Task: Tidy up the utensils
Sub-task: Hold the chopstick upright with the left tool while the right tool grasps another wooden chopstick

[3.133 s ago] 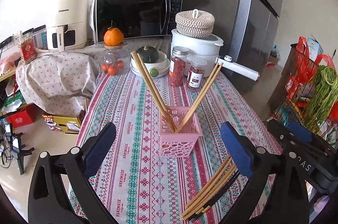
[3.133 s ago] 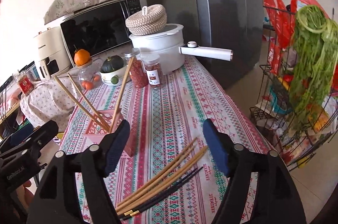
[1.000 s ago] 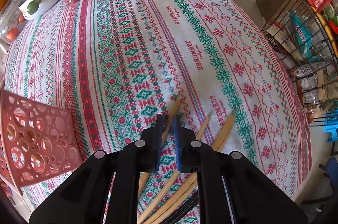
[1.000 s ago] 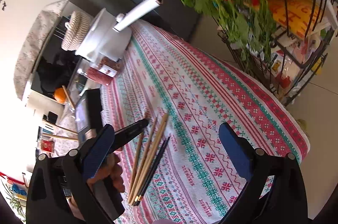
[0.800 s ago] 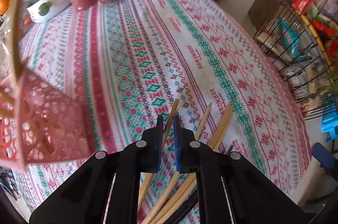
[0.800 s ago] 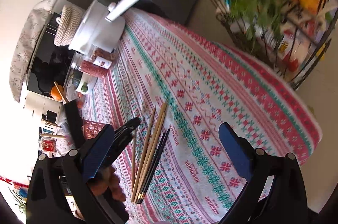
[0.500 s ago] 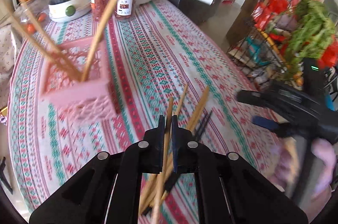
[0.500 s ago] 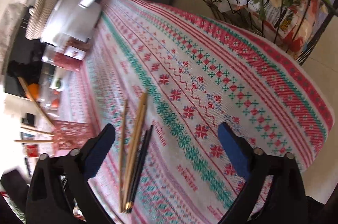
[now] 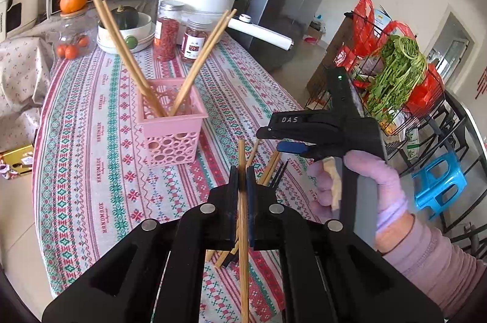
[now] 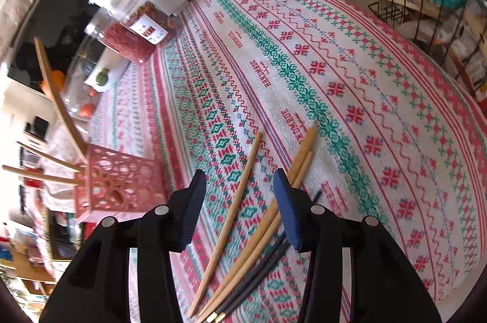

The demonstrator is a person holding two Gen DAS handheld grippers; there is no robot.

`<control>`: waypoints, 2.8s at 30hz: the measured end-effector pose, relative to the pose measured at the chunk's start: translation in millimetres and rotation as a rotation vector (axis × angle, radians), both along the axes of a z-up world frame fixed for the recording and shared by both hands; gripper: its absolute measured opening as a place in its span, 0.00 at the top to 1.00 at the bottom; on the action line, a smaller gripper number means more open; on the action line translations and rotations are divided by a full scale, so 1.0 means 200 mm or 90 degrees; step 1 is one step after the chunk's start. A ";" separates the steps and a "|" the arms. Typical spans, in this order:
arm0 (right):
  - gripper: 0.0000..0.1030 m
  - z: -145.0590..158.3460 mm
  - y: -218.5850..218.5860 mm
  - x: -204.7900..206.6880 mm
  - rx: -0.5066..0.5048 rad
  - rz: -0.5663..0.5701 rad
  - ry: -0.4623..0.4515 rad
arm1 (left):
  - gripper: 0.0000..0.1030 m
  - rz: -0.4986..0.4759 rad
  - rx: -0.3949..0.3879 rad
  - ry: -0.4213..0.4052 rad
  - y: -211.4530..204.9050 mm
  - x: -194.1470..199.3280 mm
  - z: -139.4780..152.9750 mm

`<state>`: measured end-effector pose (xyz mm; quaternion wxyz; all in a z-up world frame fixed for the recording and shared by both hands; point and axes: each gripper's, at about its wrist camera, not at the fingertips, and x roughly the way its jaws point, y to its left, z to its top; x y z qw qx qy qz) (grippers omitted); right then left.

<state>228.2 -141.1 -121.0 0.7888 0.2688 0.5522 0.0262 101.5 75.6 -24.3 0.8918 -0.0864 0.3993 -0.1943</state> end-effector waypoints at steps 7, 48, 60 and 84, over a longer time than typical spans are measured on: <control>0.71 -0.09 0.14 0.10 -0.109 0.042 0.008 | 0.96 0.013 -0.012 -0.007 0.07 -0.01 0.02; 0.89 0.64 -0.22 -0.44 -0.019 0.028 -0.302 | 0.96 0.106 -0.073 -0.186 0.18 -0.23 0.54; 0.67 0.12 0.15 0.16 -0.100 0.008 -0.005 | 0.96 0.128 -0.108 -0.231 0.32 -0.26 0.64; 0.95 0.34 0.01 -0.14 -0.057 0.015 -0.186 | 0.96 0.182 -0.112 -0.246 0.45 -0.34 0.67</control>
